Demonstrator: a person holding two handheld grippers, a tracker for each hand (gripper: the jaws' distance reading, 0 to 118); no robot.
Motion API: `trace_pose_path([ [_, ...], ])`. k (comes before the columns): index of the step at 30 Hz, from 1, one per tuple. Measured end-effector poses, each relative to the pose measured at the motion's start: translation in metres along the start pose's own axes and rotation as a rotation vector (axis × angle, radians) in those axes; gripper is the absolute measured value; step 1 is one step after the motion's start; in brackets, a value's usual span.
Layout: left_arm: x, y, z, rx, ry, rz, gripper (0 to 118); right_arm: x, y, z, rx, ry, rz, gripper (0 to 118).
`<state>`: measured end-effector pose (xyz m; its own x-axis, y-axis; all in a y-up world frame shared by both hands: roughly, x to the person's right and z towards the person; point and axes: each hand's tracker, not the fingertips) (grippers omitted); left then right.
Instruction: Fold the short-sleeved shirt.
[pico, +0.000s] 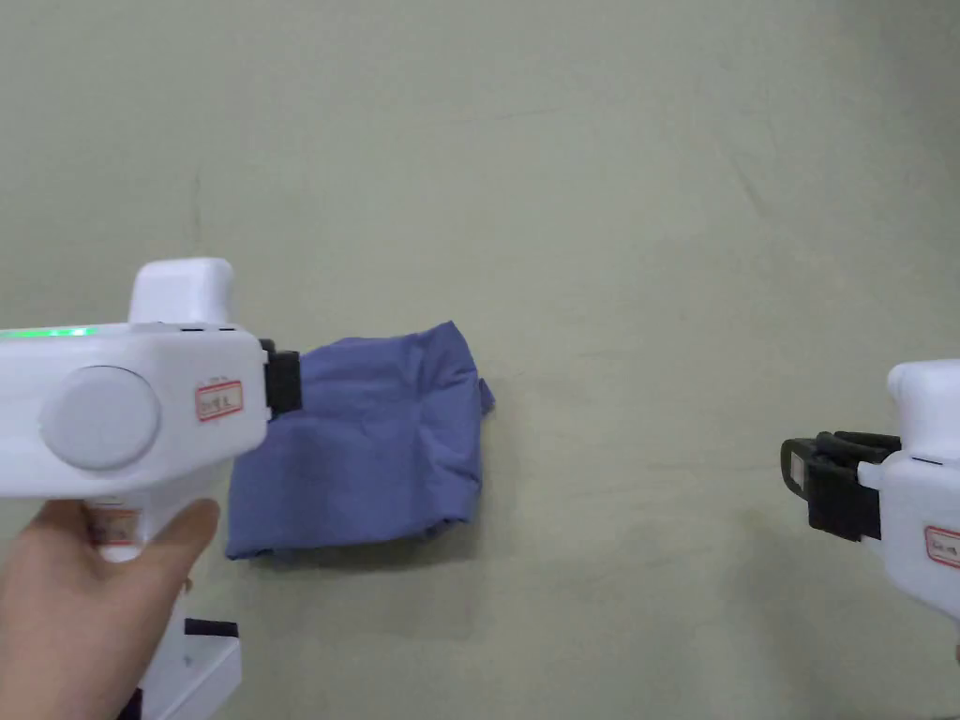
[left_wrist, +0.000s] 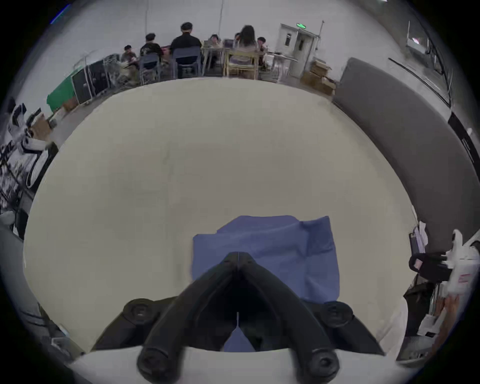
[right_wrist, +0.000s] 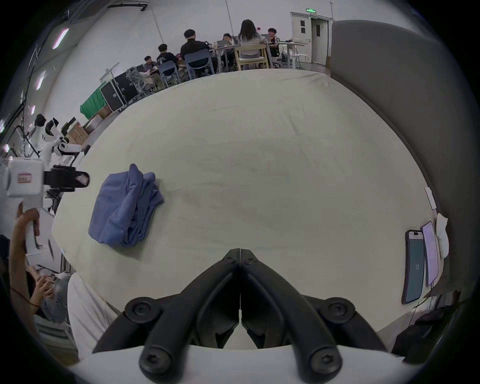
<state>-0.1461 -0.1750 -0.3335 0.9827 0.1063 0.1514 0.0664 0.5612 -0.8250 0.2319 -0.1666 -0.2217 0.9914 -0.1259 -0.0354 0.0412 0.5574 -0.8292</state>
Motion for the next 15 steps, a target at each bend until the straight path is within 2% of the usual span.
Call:
trace_pose_path([
  [2, 0.032, -0.01, -0.031, -0.123, -0.098, -0.092, 0, 0.0, 0.0, 0.0, -0.008, -0.008, 0.002, 2],
  [4, 0.067, -0.024, -0.057, -0.136, -0.128, -0.191, 0, 0.004, -0.001, -0.001, -0.016, -0.022, 0.004, 2],
  [5, 0.081, -0.02, -0.064, -0.163, -0.13, -0.235, 0, 0.006, -0.002, -0.002, -0.023, -0.031, 0.001, 2],
  [6, 0.097, -0.025, -0.075, -0.157, -0.073, -0.312, 0, 0.007, -0.002, -0.003, -0.029, -0.036, 0.0, 2],
  [7, 0.106, -0.029, -0.084, -0.162, -0.089, -0.365, 0, 0.008, -0.002, -0.004, -0.032, -0.041, -0.003, 2],
  [11, 0.129, -0.018, -0.088, -0.139, -0.121, -0.382, 0, 0.009, -0.003, -0.006, -0.037, -0.031, -0.021, 2],
  [13, 0.131, -0.007, -0.067, -0.12, -0.198, -0.359, 0, 0.005, 0.0, -0.006, -0.037, -0.02, -0.018, 2],
  [15, 0.123, -0.001, -0.046, -0.072, -0.191, -0.363, 0, -0.005, 0.005, -0.007, -0.028, -0.009, 0.002, 2],
])
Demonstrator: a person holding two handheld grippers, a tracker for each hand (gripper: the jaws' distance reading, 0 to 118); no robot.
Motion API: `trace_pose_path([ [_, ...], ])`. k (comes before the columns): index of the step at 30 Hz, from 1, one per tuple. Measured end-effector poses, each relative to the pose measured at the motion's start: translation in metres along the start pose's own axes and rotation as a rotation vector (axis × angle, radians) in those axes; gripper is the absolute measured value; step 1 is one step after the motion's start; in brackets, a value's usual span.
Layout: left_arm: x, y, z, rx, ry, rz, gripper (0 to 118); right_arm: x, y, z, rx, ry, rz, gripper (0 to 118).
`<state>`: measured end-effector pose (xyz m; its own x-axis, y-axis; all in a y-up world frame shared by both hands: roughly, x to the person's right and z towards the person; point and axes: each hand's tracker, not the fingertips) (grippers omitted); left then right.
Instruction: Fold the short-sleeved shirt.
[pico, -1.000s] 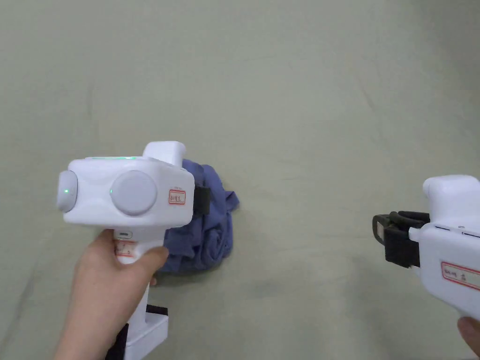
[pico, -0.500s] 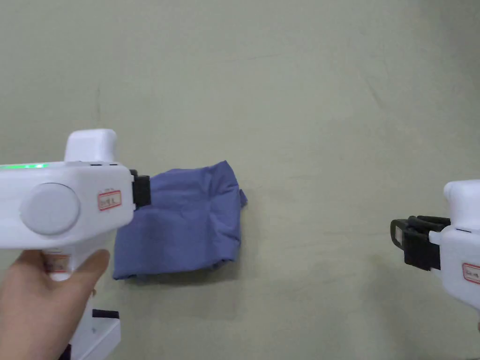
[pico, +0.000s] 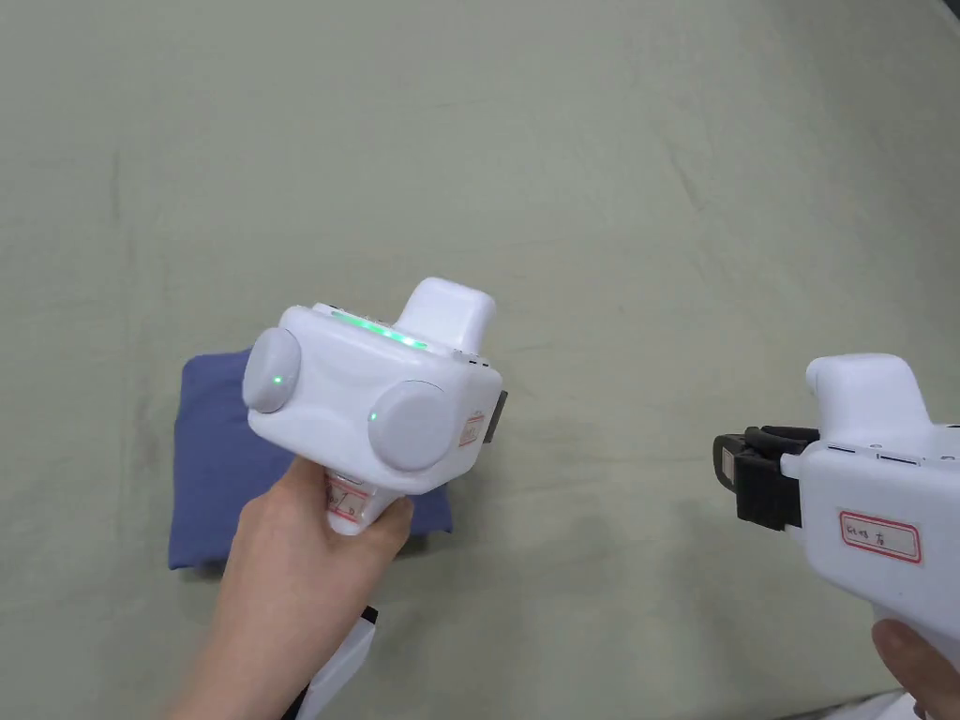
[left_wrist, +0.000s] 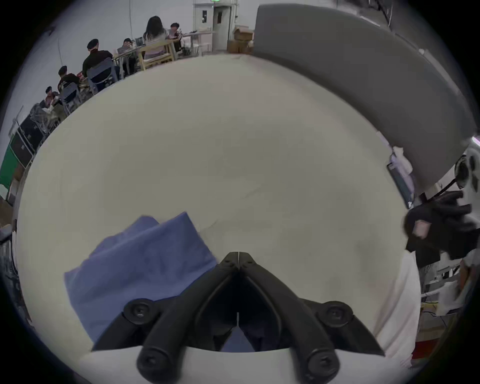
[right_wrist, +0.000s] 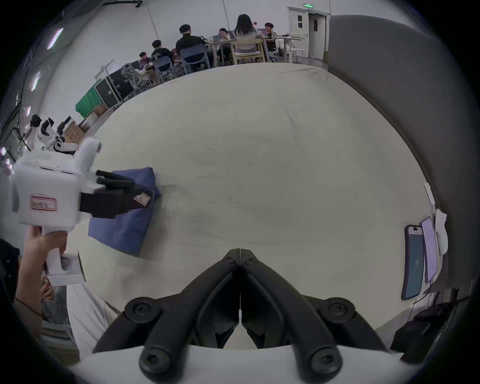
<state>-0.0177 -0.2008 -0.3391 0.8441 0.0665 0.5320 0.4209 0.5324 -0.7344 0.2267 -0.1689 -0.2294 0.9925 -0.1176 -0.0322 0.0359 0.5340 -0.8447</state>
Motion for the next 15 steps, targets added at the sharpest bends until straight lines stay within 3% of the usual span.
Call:
trace_pose_path([
  [3, -0.024, -0.009, 0.056, 0.076, 0.065, 0.038, 0, -0.022, 0.013, -0.002, 0.019, 0.042, 0.051, 2],
  [8, -0.103, -0.055, 0.138, 0.151, 0.205, 0.255, 0, -0.088, 0.045, -0.014, 0.055, 0.158, 0.181, 2],
  [12, -0.156, -0.09, 0.157, 0.126, 0.23, 0.403, 0, -0.146, 0.064, -0.056, 0.011, 0.24, 0.25, 2],
  [15, -0.171, -0.108, 0.154, 0.111, 0.226, 0.452, 0, -0.176, 0.066, -0.104, -0.056, 0.219, 0.293, 2],
])
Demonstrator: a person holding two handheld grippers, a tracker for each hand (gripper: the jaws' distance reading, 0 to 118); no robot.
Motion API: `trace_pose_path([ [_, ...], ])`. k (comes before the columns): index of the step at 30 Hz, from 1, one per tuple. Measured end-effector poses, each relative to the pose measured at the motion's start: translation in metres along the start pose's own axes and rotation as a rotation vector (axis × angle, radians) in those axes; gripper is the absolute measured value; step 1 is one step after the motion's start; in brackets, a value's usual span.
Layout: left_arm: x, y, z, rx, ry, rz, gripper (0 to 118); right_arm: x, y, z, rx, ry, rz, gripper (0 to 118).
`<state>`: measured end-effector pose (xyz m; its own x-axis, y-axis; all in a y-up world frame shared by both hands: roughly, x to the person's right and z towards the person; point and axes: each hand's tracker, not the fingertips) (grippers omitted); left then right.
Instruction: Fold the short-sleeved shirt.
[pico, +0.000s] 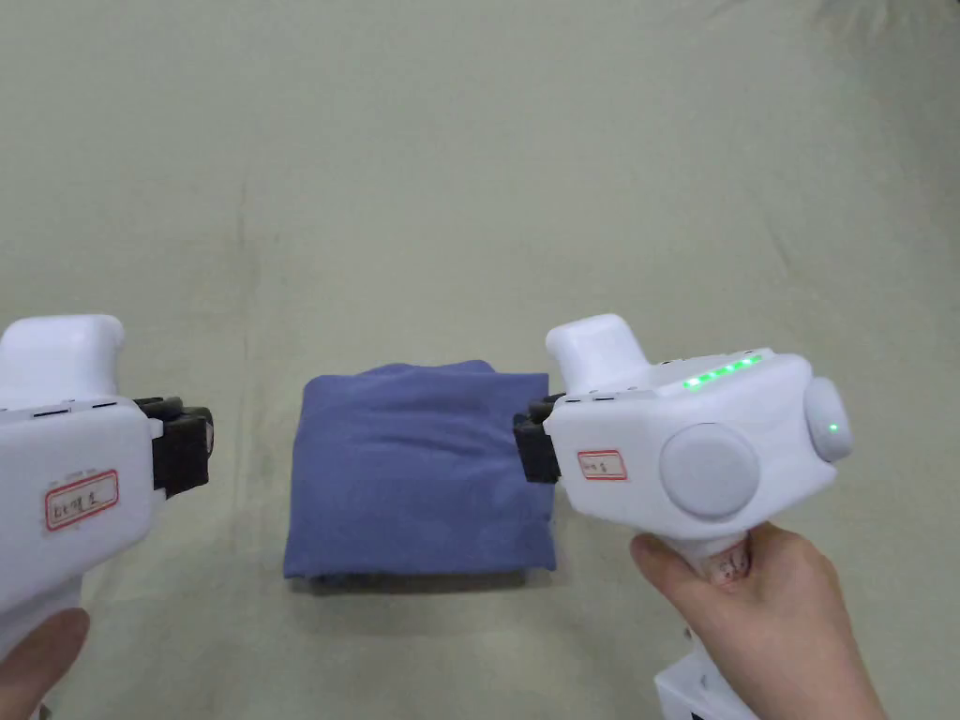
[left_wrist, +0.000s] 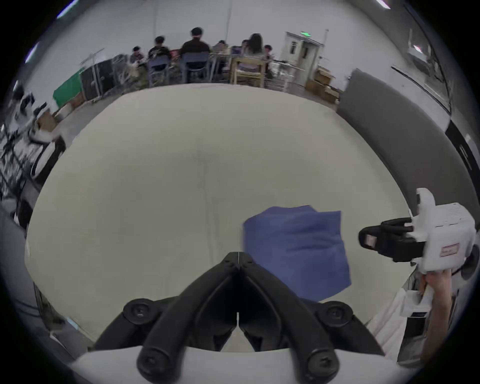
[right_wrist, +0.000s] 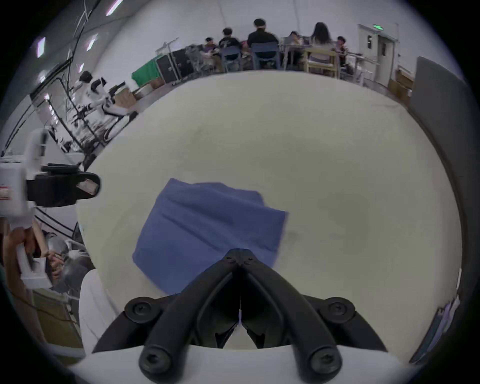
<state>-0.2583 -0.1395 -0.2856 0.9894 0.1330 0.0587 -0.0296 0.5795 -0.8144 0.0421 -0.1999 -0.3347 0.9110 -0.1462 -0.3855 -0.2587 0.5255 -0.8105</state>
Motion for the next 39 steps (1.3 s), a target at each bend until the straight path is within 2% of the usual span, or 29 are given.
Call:
trace_pose_path([
  [4, -0.014, -0.005, -0.02, -0.052, -0.104, 0.092, 0, 0.0, -0.005, -0.065, -0.119, -0.015, 0.012, 2],
  [6, -0.023, -0.004, -0.037, -0.077, -0.225, 0.184, 0, 0.011, -0.005, -0.069, -0.079, 0.025, -0.013, 2],
  [7, -0.024, -0.005, -0.043, -0.078, -0.278, 0.216, 10, 0.019, 0.001, -0.065, -0.089, 0.062, -0.054, 2],
  [9, -0.024, -0.003, -0.066, -0.099, -0.401, 0.23, 90, 0.036, 0.008, -0.065, -0.112, 0.138, -0.103, 2],
  [10, -0.021, -0.001, -0.077, -0.123, -0.444, 0.227, 111, 0.043, 0.009, -0.063, -0.122, 0.166, -0.107, 2],
  [11, -0.015, -0.002, -0.086, -0.137, -0.497, 0.236, 112, 0.047, 0.01, -0.064, -0.133, 0.195, -0.106, 2],
  [16, 0.016, 0.005, -0.153, -0.264, -0.451, 0.106, 115, 0.05, 0.01, -0.063, -0.129, 0.218, -0.087, 2],
  [18, 0.019, 0.009, -0.154, -0.235, -0.464, 0.083, 116, 0.047, 0.009, -0.062, -0.12, 0.223, -0.083, 2],
  [19, 0.016, 0.006, -0.149, -0.185, -0.504, 0.054, 111, 0.044, 0.009, -0.062, -0.116, 0.216, -0.071, 2],
  [20, 0.012, 0.004, -0.144, -0.15, -0.489, 0.053, 67, 0.042, 0.009, -0.061, -0.113, 0.204, -0.054, 2],
  [21, 0.006, 0.002, -0.142, -0.1, -0.442, 0.052, 33, 0.04, 0.009, -0.06, -0.108, 0.198, -0.04, 2],
  [22, -0.001, 0.002, -0.142, -0.091, -0.472, 0.092, 33, 0.04, 0.008, -0.06, -0.094, 0.222, -0.047, 2],
  [23, -0.004, -0.002, -0.139, -0.117, -0.536, 0.197, 33, 0.037, 0.009, -0.059, -0.081, 0.276, -0.091, 2],
  [25, 0.005, -0.003, -0.132, -0.108, -0.477, 0.105, 33, 0.025, 0.01, -0.057, -0.073, 0.191, -0.019, 2],
  [26, 0.007, -0.002, -0.129, -0.11, -0.475, 0.084, 33, 0.021, 0.011, -0.055, -0.073, 0.177, -0.01, 2],
  [29, -0.005, 0.001, -0.122, -0.11, -0.448, 0.083, 33, 0.015, 0.013, -0.042, -0.05, 0.214, -0.044, 2],
  [33, -0.042, 0.003, -0.097, -0.093, -0.306, 0.053, 32, -0.002, 0.023, -0.017, 0.012, 0.219, -0.024, 2],
  [36, -0.089, 0.004, -0.072, -0.076, -0.176, 0.053, 32, -0.025, 0.034, -0.01, 0.037, 0.194, 0.036, 2],
  [39, -0.147, 0.003, -0.05, -0.096, -0.032, 0.049, 32, -0.05, 0.043, -0.015, 0.034, 0.207, 0.061, 2],
])
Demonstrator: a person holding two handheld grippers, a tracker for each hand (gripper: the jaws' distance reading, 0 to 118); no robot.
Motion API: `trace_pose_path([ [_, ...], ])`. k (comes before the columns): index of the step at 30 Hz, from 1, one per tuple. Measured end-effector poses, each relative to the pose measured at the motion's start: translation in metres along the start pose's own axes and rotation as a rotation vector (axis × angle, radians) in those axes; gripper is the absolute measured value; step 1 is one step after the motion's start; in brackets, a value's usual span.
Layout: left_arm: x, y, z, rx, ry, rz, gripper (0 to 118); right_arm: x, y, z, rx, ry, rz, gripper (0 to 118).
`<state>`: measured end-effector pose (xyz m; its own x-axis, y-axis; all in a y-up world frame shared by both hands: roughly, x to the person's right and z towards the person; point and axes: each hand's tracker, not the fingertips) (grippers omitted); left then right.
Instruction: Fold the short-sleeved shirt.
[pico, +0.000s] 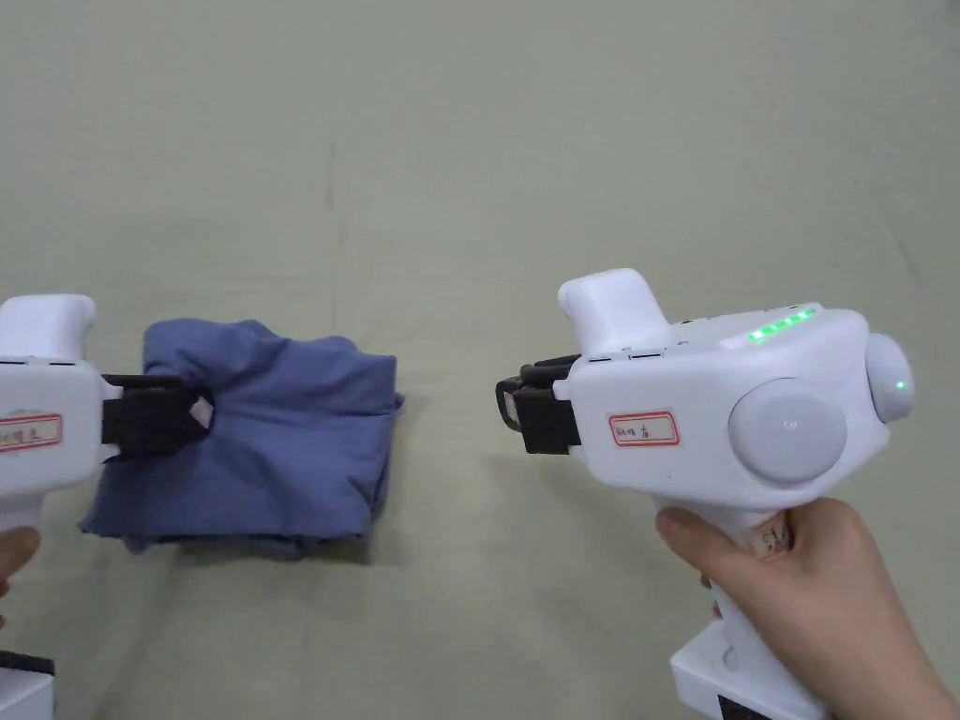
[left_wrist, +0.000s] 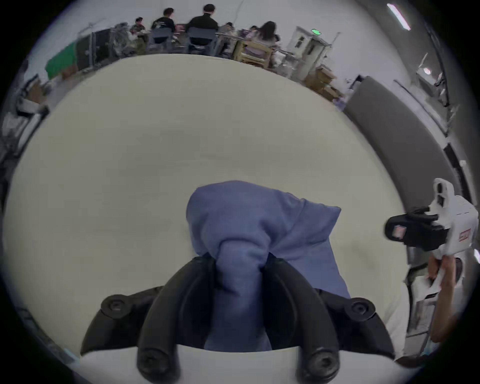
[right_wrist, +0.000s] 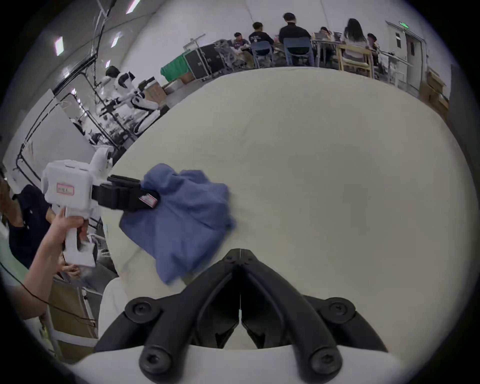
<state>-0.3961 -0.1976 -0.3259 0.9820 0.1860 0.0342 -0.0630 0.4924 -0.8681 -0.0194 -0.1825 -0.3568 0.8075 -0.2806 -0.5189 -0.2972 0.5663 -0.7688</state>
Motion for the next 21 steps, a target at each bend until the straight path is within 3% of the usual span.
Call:
trace_pose_path([
  [7, -0.09, -0.008, 0.025, -0.028, 0.144, 0.04, 32, -0.07, 0.021, -0.046, -0.034, 0.069, 0.09, 2],
  [12, -0.126, -0.014, 0.03, -0.033, 0.127, 0.122, 33, -0.1, 0.031, -0.061, -0.045, 0.105, 0.115, 2],
  [13, -0.131, -0.016, 0.03, -0.025, 0.088, 0.163, 41, -0.103, 0.032, -0.061, -0.044, 0.107, 0.12, 2],
  [14, -0.132, -0.018, 0.032, -0.019, 0.079, 0.18, 72, -0.105, 0.032, -0.06, -0.043, 0.107, 0.124, 2],
  [15, -0.132, -0.02, 0.034, -0.01, 0.112, 0.173, 93, -0.106, 0.033, -0.058, -0.04, 0.107, 0.129, 2],
  [16, -0.131, -0.022, 0.037, 0.009, 0.213, 0.125, 103, -0.106, 0.034, -0.056, -0.039, 0.107, 0.131, 2],
  [19, -0.123, -0.023, 0.061, 0.053, 0.401, 0.01, 105, -0.1, 0.033, -0.042, -0.023, 0.098, 0.136, 2],
  [21, -0.114, -0.019, 0.081, 0.068, 0.449, 0.012, 105, -0.094, 0.034, -0.031, -0.008, 0.085, 0.132, 2],
])
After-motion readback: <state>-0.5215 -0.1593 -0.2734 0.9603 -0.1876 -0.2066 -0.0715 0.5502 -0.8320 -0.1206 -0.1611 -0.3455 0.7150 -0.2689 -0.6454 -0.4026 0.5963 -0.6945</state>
